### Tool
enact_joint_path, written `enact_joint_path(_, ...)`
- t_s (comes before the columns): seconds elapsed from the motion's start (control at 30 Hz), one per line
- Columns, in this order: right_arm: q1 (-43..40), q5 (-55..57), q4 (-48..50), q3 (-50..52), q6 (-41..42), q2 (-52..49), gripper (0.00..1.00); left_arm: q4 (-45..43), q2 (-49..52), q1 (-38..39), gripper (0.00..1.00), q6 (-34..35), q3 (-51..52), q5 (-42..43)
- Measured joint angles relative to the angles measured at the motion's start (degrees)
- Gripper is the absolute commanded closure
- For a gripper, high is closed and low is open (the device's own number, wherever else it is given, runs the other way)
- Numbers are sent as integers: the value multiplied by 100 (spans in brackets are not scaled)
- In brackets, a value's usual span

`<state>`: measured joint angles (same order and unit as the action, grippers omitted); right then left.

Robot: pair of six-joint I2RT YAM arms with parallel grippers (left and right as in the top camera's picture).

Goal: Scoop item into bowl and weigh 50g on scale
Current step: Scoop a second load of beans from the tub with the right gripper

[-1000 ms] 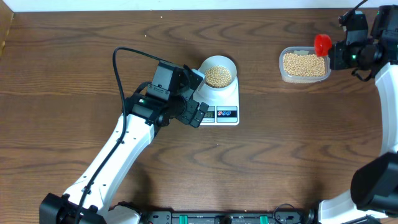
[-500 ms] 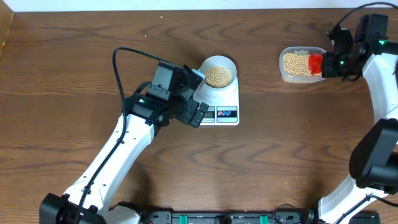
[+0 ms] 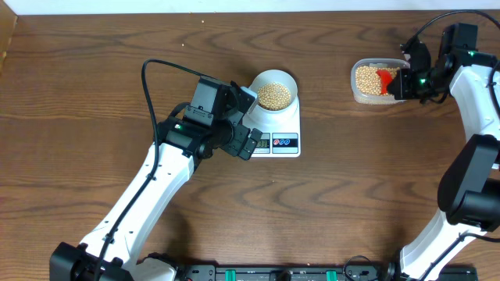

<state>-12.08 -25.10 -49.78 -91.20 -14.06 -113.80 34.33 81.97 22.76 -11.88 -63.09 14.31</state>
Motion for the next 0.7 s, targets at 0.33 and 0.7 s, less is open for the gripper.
enact_joint_path(0.33,-407,-1115,122,4,334,-28,99,0,0,0,2,-2,0,0)
enact_joint_path(0.7,-1167,-2138,7,11,433,-42,99,0,0,0,2,0,0,0)
